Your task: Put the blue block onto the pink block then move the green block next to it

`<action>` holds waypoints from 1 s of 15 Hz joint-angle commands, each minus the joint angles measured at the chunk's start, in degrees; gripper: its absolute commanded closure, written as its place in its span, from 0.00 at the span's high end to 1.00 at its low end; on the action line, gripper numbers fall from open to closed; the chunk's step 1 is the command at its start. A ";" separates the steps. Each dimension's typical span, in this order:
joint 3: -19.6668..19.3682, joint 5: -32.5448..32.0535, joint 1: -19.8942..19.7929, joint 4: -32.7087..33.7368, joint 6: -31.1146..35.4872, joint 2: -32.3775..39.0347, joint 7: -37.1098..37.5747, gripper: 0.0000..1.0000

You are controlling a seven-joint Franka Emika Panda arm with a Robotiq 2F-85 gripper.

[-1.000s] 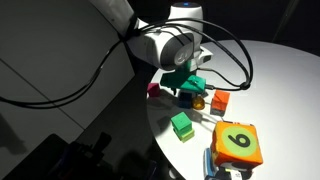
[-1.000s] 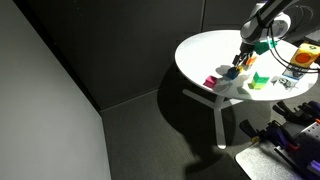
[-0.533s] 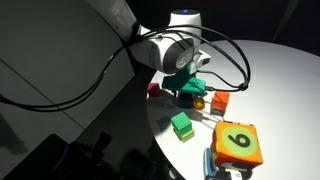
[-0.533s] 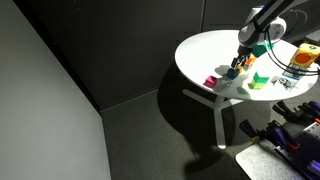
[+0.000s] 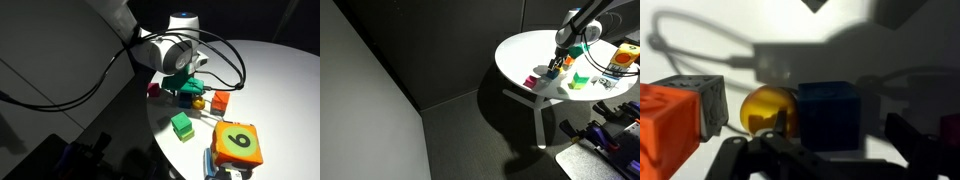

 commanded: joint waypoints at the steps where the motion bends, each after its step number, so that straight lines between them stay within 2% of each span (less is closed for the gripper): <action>1: 0.31 -1.35 -0.11 1.44 0.09 0.99 0.19 1.00; 4: 0.25 -1.43 0.01 1.66 0.11 1.26 0.21 1.00; 5: 0.20 -1.47 0.11 1.76 0.03 1.39 0.30 0.83; 6: 0.14 -1.56 0.22 1.84 -0.03 1.49 0.37 0.72; 11: -0.56 -2.31 1.07 1.36 -0.76 0.75 1.23 0.33; 15: -1.53 -3.37 1.96 0.47 -1.80 -1.35 2.19 0.31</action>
